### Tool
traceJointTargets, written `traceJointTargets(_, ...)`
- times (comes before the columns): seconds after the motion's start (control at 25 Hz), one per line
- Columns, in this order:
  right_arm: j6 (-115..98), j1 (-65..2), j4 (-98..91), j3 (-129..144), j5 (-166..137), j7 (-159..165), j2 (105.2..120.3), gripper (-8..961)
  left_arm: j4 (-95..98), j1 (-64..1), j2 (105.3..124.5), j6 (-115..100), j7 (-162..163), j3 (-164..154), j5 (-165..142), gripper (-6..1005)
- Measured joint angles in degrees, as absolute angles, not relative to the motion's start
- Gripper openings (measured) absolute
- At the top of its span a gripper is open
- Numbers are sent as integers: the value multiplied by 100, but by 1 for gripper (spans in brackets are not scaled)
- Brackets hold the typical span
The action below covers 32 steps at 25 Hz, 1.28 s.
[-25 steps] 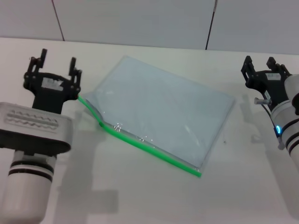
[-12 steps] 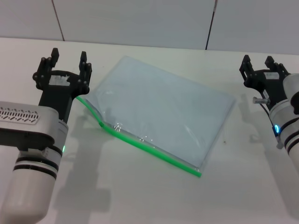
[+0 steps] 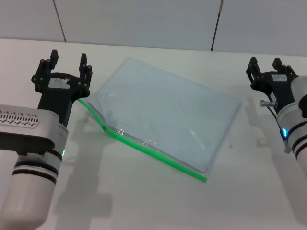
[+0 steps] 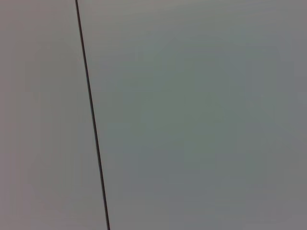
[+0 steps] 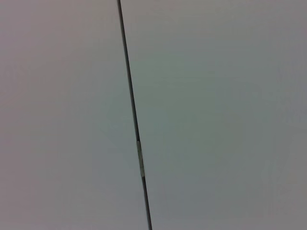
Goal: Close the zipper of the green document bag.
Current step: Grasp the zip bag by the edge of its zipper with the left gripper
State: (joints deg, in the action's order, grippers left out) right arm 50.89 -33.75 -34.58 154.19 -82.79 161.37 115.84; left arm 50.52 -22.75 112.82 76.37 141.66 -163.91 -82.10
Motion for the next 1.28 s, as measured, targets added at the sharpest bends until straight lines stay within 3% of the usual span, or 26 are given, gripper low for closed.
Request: traceJointTargets(1.28,5080,-3372,-3436,15442,-8279,16136,11575,600,5048,-2276,11281,7567,13327,-16392,-8239,613)
